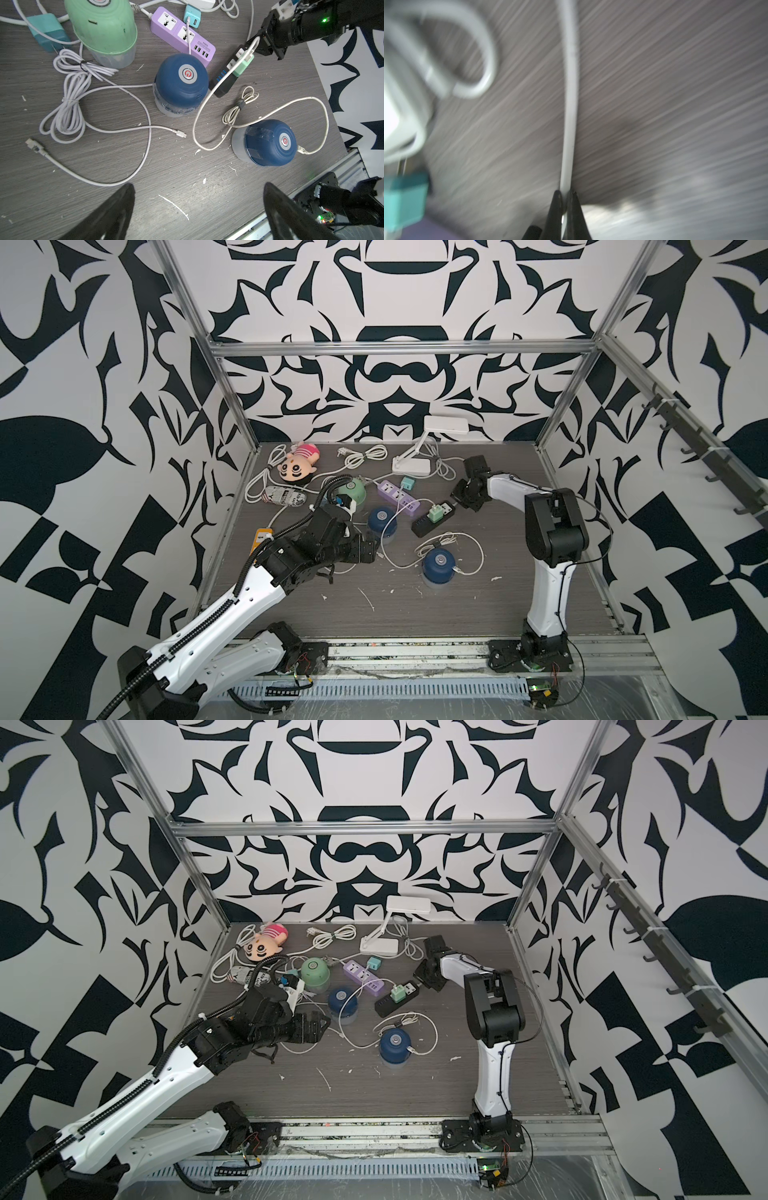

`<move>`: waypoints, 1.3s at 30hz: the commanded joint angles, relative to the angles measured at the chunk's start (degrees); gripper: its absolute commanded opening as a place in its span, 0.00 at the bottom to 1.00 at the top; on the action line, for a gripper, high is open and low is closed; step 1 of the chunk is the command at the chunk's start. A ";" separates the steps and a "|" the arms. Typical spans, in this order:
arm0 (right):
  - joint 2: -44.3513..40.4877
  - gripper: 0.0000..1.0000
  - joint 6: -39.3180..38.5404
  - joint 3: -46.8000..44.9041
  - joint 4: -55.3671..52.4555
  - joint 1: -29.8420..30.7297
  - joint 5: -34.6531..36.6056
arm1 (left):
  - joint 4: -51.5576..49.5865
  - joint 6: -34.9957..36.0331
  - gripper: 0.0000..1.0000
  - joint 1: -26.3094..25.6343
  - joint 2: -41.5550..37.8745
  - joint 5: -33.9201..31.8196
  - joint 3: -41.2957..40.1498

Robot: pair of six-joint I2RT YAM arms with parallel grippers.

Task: Charge the cordless meat grinders
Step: Move the socket to the center of the board.

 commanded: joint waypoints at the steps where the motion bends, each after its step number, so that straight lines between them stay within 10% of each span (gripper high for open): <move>1: -1.81 0.00 -3.47 0.49 -4.21 -4.39 1.60 | -0.31 -1.43 0.96 0.14 0.10 0.48 -1.00; 28: 7.39 0.01 -13.58 20.91 -19.59 -21.80 5.74 | 13.68 -5.67 0.60 -6.93 6.34 11.67 -14.34; 33: 2.77 0.38 -13.86 15.38 -15.30 -21.57 0.65 | 20.86 -5.38 0.59 -10.44 13.65 10.94 -13.97; 39: -6.56 0.59 -12.44 7.30 -9.57 -21.39 -4.65 | 28.59 0.92 0.65 -14.82 20.80 7.87 -14.59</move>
